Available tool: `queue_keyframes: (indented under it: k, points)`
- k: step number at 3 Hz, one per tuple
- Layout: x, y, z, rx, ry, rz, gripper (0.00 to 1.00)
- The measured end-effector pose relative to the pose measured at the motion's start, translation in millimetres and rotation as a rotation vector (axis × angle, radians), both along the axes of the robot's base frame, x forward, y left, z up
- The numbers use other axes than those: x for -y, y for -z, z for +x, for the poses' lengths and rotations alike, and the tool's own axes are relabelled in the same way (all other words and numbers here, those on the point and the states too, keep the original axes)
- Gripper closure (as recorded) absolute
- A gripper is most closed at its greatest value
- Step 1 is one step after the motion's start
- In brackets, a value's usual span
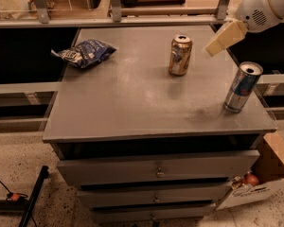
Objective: Move orange can near blue chip bag
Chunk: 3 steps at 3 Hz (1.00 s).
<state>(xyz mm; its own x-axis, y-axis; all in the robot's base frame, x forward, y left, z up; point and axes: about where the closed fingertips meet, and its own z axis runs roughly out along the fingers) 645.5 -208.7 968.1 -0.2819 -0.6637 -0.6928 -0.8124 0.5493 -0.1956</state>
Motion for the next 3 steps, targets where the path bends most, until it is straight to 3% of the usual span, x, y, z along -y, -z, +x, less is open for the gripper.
queue_keyframes:
  k: [3]
  points:
    - [-36, 42, 24, 0.024, -0.034, 0.058, 0.00]
